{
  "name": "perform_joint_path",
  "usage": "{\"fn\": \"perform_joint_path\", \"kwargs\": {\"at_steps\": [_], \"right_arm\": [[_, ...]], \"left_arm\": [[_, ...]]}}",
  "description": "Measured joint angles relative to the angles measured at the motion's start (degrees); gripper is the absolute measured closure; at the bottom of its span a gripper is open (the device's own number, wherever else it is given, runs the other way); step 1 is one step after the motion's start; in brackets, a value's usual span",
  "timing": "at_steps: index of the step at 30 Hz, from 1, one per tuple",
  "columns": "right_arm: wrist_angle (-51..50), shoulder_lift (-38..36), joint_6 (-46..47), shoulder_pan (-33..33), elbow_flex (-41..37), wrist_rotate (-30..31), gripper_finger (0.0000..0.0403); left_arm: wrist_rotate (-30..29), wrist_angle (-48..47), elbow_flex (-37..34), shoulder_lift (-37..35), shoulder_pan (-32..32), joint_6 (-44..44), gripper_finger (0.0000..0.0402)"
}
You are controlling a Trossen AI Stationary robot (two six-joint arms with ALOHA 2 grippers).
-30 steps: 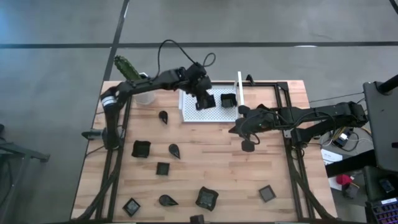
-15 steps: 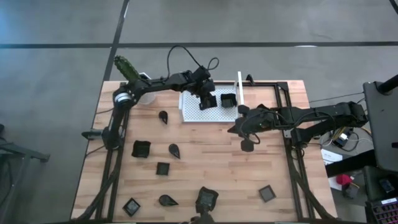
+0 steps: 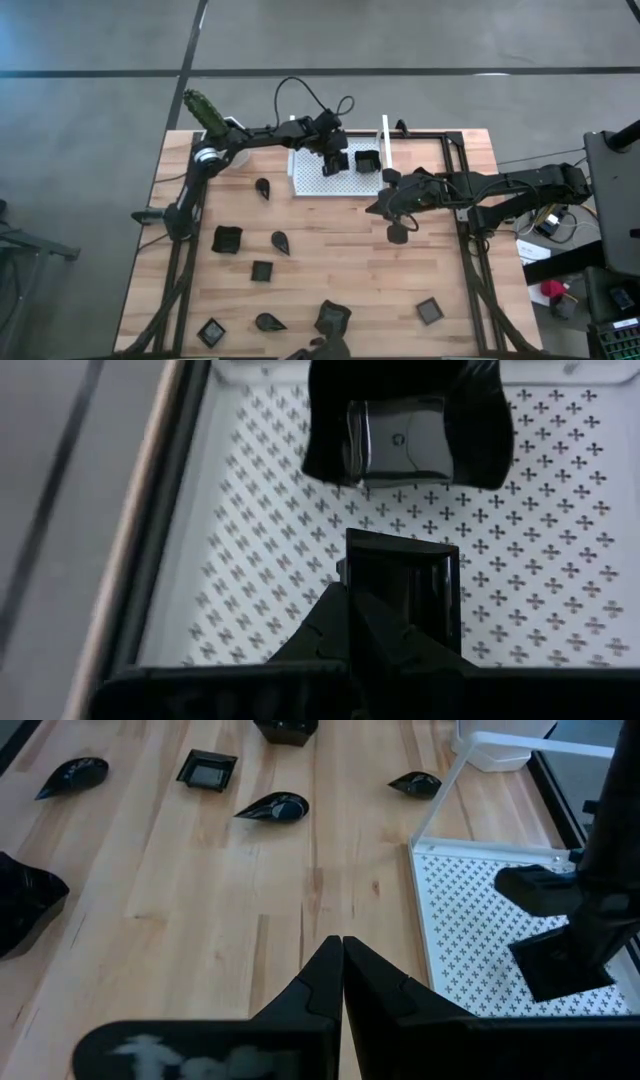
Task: Pick & Place Mini shaped plates
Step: Put the black square plate on the shelf
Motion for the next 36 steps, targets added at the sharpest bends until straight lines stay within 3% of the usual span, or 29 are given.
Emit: {"fn": "perform_joint_path", "kwargs": {"at_steps": [17,36], "right_arm": [[0.0,0.0,-0.5,0.0,0.0,0.0,0.0394],[-0.1,0.0,-0.5,0.0,0.0,0.0,0.0394]], "left_arm": [[0.7,0.6,-0.4,0.9,0.0,-0.5,0.0401],[0.5,0.7,-0.5,0.9,-0.1,1.0,0.0373]]}}
